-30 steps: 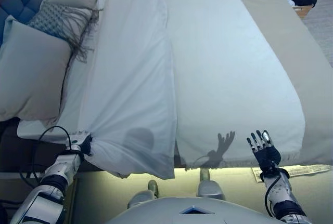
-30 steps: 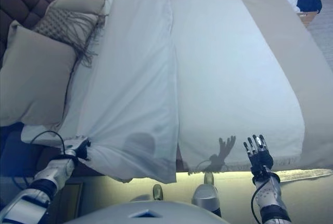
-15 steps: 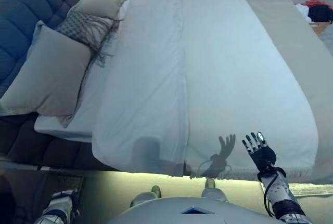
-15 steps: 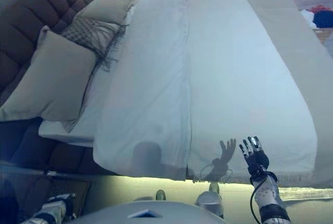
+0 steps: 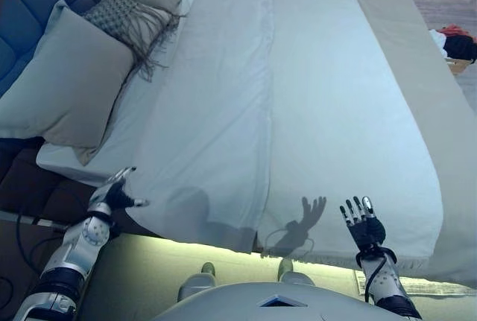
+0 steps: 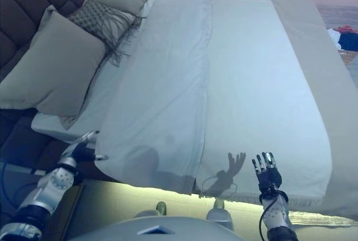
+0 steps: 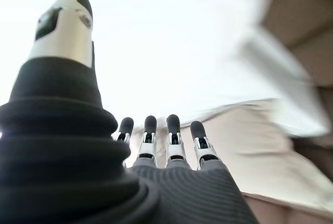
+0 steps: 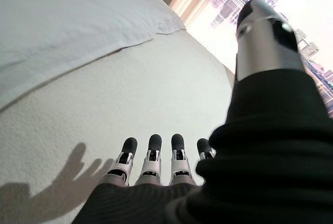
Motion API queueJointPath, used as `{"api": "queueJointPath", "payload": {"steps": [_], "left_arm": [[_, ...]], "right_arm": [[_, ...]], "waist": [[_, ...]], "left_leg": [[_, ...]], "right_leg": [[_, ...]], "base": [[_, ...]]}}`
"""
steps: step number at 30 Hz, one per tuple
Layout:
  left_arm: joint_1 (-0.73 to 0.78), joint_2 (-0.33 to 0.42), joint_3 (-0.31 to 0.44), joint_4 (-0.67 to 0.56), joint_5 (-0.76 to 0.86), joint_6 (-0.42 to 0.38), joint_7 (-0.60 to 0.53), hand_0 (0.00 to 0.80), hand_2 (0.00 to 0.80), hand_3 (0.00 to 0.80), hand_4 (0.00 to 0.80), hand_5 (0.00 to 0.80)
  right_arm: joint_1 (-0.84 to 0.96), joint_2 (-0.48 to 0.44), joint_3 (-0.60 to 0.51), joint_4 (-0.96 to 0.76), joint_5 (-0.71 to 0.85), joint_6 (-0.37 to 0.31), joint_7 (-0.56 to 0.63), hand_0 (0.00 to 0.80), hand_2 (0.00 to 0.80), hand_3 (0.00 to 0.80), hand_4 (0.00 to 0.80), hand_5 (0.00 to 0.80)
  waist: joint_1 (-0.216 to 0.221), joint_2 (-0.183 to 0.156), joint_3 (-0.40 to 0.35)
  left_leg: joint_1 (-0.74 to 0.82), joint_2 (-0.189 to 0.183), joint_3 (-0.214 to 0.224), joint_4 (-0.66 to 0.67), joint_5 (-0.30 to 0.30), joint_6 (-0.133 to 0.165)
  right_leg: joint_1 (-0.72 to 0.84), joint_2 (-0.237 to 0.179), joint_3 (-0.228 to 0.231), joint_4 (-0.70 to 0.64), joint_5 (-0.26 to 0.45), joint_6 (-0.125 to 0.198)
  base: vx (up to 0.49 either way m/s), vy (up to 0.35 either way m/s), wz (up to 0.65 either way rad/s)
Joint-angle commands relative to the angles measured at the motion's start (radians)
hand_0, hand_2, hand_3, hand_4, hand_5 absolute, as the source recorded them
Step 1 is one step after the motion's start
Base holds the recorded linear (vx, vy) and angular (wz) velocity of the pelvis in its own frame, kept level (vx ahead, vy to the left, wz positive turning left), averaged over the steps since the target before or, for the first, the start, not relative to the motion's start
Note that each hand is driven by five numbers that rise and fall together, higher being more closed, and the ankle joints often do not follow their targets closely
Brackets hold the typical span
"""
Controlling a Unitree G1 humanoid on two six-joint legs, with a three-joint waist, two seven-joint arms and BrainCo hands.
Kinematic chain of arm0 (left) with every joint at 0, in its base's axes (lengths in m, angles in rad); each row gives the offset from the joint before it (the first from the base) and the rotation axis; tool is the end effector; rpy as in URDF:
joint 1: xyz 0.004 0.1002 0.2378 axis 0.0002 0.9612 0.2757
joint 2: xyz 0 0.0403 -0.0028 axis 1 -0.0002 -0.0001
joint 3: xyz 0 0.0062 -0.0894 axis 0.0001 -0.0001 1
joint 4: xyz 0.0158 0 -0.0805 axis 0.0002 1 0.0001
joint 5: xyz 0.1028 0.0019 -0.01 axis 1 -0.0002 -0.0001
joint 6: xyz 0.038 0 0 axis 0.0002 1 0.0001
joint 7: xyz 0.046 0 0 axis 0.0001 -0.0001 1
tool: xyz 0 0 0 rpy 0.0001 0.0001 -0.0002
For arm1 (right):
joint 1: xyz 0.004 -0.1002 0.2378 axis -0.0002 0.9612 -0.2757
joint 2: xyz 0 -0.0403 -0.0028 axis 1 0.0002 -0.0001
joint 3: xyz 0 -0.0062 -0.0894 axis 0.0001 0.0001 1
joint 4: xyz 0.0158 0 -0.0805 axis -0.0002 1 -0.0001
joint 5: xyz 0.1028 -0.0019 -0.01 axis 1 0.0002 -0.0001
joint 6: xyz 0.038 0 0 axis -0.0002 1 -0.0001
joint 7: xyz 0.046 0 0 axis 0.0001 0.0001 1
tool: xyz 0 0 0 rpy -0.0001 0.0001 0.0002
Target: Make the bed neatly
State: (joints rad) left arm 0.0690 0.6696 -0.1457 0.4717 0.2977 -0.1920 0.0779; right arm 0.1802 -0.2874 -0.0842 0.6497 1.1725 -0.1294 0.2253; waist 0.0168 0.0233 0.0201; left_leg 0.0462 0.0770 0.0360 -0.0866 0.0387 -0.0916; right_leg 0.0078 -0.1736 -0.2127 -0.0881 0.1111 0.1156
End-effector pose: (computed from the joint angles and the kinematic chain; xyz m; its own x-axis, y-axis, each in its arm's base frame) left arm 0.1645 0.2863 0.0103 0.9351 0.0853 -0.3441 0.2391 0.5648 0.7898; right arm 0.1056 -0.2547 -0.0569 0.8348 -0.2543 -0.4883 0.5368 0.5728 0.6195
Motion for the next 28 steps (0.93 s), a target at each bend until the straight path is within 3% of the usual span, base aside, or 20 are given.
{"api": "queueJointPath", "payload": {"steps": [1,10,18,28], "left_arm": [[-0.066,-0.004,0.02,-0.044,-0.152,-0.053,0.006,0.0,0.0,0.0,0.0,0.0],[-0.097,-0.154,-0.01,-0.145,-0.509,-0.049,-0.121,0.0,0.0,0.0,0.0,0.0],[-0.114,-0.234,-0.022,-0.1,-0.804,-0.029,-0.191,0.0,0.0,0.0,0.0,0.0],[-0.065,-0.284,-0.025,-0.046,-0.87,0.014,-0.262,0.0,0.0,0.0,0.0,0.0]], "right_arm": [[-0.011,0.012,-0.002,-0.061,0.014,-0.063,-0.012,0.0,0.0,0.0,0.0,0.0],[-0.005,0.036,0.028,-0.062,-0.068,-0.1,-0.052,0.0,0.0,0.0,0.0,0.0],[-0.043,-0.014,0.084,-0.072,-0.323,-0.104,-0.149,0.0,0.0,0.0,0.0,0.0],[-0.069,0.014,0.132,-0.085,-0.287,-0.096,-0.169,0.0,0.0,0.0,0.0,0.0]], "waist": [[0.03,-0.016,0.007],[0.028,-0.037,-0.007],[0.016,-0.036,-0.019],[0.029,-0.048,-0.027]], "left_leg": [[-0.046,0.02,-0.017,0.071,-0.014,0.017],[-0.027,0.026,-0.008,0.036,0.002,0.017],[-0.021,0.031,0.01,0.028,0.01,0.018],[-0.014,0.034,0.017,0.041,0.003,0.019]], "right_leg": [[0.022,-0.057,0.013,0.061,-0.038,0.074],[0.038,-0.043,0.006,0.048,-0.034,0.068],[0.042,-0.028,0.013,0.044,-0.034,0.055],[0.055,-0.019,0.012,0.043,-0.042,0.047]], "base": [[-0.027,-0.086,0.0],[-0.03,-0.074,-0.01],[-0.008,-0.013,-0.01],[-0.008,-0.02,-0.01]]}}
